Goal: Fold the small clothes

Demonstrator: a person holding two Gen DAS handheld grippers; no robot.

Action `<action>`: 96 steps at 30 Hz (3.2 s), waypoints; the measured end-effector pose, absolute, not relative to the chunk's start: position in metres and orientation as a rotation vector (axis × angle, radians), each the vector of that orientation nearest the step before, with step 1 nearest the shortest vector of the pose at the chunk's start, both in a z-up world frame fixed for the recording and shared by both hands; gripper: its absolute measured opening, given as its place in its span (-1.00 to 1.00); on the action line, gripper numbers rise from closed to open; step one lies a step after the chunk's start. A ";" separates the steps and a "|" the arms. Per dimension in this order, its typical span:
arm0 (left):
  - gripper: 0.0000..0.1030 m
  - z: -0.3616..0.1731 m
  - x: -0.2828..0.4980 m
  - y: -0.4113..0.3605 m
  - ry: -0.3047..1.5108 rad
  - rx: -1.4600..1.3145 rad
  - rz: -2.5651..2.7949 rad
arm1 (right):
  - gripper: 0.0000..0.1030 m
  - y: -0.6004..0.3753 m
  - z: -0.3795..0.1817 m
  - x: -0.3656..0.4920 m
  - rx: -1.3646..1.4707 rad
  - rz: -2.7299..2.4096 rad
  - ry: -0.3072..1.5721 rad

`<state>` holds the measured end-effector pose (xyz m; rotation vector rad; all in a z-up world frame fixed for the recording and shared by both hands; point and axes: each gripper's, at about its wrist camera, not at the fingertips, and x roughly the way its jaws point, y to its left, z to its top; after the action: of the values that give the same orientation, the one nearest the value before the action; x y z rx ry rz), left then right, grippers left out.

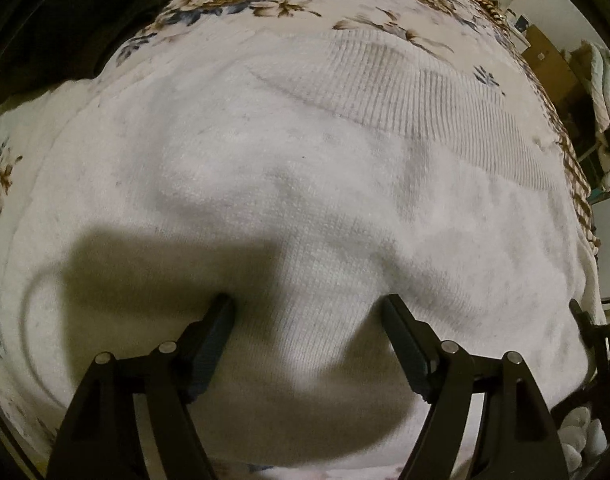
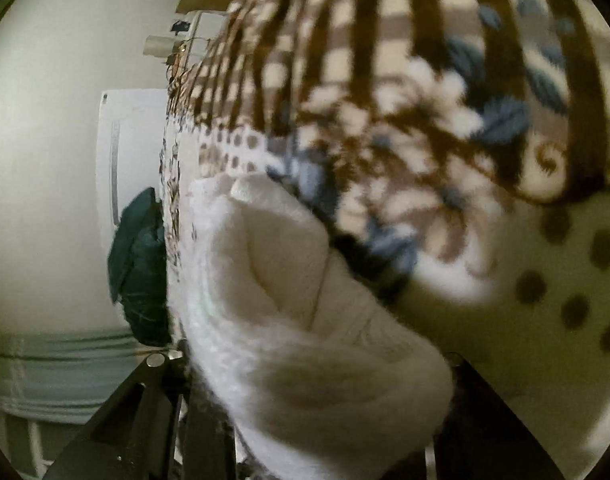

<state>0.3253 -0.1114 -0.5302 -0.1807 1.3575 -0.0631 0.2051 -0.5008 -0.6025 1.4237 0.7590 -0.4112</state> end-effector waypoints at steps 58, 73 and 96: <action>0.42 -0.499 0.322 0.069 1.464 -0.550 -0.180 | 0.73 -0.224 -0.547 0.276 0.640 0.125 1.455; -0.36 -0.586 0.241 0.112 1.354 -1.571 -0.273 | 0.73 -0.258 -0.577 0.270 0.718 0.088 1.518; -0.95 -0.490 0.440 0.030 1.272 -0.418 -0.412 | 0.73 -0.272 -0.556 0.371 0.655 0.060 1.387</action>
<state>0.4400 0.0297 -0.4896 -0.4183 1.2716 -0.4122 0.3707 -0.2719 -0.5555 0.6555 1.3867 0.0601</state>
